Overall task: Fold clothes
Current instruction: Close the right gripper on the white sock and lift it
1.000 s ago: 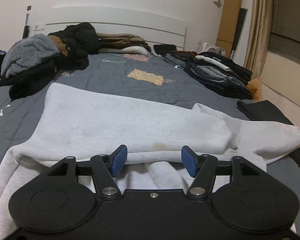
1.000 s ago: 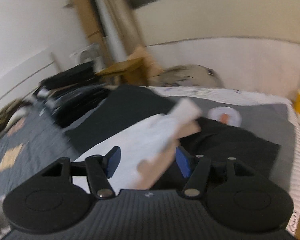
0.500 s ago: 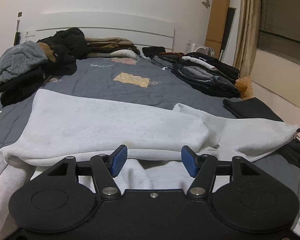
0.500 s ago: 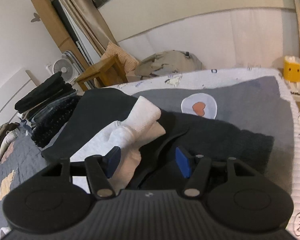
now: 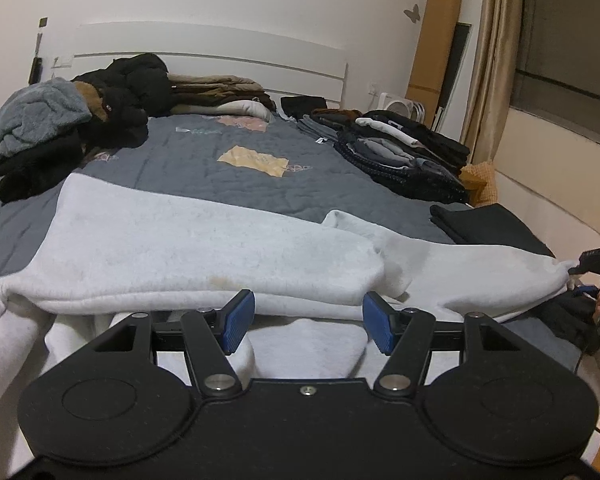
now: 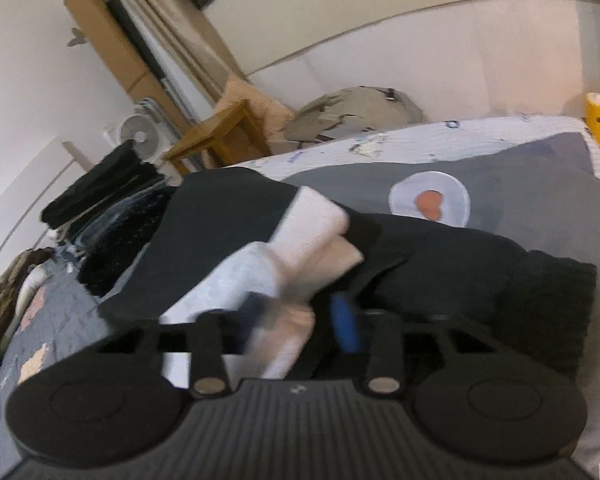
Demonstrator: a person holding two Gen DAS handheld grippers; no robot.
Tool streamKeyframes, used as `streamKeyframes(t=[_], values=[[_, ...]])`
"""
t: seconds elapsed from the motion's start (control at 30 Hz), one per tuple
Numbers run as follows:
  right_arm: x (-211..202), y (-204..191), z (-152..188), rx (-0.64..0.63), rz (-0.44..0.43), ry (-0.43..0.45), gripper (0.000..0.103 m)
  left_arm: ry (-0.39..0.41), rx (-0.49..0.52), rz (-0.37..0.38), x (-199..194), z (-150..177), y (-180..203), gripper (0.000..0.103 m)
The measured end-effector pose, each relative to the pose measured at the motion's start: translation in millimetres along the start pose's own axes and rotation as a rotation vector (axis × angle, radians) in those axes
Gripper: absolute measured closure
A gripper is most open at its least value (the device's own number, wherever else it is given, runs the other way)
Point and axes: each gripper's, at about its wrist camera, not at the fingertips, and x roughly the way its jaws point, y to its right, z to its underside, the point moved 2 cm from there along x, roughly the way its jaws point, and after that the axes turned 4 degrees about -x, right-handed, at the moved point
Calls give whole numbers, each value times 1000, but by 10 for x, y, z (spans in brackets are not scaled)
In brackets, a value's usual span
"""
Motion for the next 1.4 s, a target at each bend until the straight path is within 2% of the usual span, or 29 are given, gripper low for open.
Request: streamKeyframes(t=[0.07,0.13,0.43,0.63,0.83,0.9,1.1,1.13,1.17,1.23,1.4], values=[[-32,-42,-3,-4,-16,5,96,-5,-7,-5,-16,31,3,43],[-79,-88,-17,-9,-28,18,98,-13,-16,-9,-25,59,-3,43],[-360,-365,-119,-66,-88,98,100,-20,-6,-15,-63,106,7,43],[-581,-859,-22,-161,-190,114,103,-13,-7,-7,-47,81,-56,43],[-803,-1352,77,-256,-292,128,103,29,-28,2,-63,-54,-171,41],[-793,-1366,99,-278,-275,133,102,32,-38,8,-86,-59,-227,38],[-640,-1105,22,-241,-113,127,92,17,-58,31,-100,-4,-293,36],[-612,-1047,7,-236,-80,128,86,14,-58,36,-100,7,-286,36],[-581,-982,8,-235,-57,127,76,7,-54,45,-95,18,-269,36],[-520,-852,8,-234,-11,124,65,-13,-34,73,-77,37,-207,36],[-359,-597,44,-209,58,99,55,-45,48,171,-75,118,22,36]])
